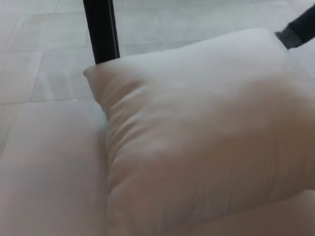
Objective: The robot uses its left hand to press on the left side of the pillow kept in the middle of the desk and uses its right hand to lift up and the right side of the pillow and turn it over
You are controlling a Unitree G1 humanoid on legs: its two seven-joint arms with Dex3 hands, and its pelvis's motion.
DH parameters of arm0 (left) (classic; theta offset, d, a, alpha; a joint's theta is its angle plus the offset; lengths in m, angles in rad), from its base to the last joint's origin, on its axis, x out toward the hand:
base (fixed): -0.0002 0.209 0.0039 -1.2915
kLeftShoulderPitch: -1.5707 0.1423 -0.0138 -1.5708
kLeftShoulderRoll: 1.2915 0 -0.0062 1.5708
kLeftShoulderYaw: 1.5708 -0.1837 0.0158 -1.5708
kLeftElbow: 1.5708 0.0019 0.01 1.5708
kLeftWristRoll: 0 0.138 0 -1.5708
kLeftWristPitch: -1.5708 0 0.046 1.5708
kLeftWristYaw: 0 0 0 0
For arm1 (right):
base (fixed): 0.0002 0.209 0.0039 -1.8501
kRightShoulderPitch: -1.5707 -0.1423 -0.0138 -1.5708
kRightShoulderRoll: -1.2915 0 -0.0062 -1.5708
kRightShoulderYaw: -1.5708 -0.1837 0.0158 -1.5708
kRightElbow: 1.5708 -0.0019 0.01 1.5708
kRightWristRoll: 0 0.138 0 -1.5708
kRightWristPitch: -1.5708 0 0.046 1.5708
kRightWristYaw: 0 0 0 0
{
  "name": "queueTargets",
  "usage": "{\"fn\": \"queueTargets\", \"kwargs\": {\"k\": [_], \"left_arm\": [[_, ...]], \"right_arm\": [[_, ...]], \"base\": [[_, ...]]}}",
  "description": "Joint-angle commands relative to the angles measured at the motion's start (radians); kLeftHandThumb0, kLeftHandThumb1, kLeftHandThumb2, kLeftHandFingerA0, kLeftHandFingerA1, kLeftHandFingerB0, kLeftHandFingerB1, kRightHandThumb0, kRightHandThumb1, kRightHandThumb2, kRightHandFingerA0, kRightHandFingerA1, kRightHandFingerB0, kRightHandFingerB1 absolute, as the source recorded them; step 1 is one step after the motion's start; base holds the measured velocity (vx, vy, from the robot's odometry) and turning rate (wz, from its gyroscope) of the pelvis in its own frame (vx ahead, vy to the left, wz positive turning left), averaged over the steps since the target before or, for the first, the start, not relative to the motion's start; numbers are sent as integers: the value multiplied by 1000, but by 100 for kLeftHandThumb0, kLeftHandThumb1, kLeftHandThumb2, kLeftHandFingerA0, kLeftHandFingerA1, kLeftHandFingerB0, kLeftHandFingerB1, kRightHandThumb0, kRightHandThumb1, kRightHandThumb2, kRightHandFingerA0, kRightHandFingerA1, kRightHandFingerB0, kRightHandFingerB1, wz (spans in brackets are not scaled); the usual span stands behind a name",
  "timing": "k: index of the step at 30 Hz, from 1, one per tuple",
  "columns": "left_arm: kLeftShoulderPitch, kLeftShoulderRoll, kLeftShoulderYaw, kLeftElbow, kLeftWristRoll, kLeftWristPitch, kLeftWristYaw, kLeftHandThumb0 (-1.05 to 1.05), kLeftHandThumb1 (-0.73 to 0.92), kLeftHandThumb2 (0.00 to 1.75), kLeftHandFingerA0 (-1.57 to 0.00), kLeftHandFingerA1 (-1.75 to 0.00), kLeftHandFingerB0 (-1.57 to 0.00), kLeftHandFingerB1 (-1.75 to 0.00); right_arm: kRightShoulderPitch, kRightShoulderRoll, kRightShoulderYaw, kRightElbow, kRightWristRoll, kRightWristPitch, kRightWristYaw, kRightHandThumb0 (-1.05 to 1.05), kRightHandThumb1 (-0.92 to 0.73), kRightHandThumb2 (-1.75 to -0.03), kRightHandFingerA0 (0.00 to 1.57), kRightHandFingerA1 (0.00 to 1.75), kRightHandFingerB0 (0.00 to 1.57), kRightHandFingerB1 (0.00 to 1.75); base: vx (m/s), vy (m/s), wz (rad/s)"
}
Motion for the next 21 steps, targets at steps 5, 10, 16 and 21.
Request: {"fn": "queueTargets", "kwargs": {"k": [5, 10, 16, 21], "left_arm": [[-21, 70, 259, 2, -253, 125, -196, -72, 57, 90, 0, -44, -5, -40], [-136, 118, 305, -84, -292, 179, -274, -69, 61, 92, -3, -42, -4, -31], [-184, 146, 344, -407, -379, 382, -282, -72, 57, 92, -3, -46, -1, -40], [-429, 247, 394, -585, -437, 530, -184, -71, 78, 63, -21, -39, -20, -32]], "right_arm": [[-101, -183, -368, 234, 339, 95, 122, -105, -64, -112, 0, 53, 0, 21], [-186, -242, -452, 115, 422, 145, 202, -100, -61, -112, 0, 53, 1, 41], [-266, -280, -505, -119, 483, 266, 175, -102, -76, -71, 0, 79, 0, 64], [-485, -402, -491, -285, 536, 404, 87, -94, -87, -66, 6, 85, 2, 63]], "base": [[0, 0, 0], [0, 0, 0], [0, 0, 0], [0, 0, 0]]}}
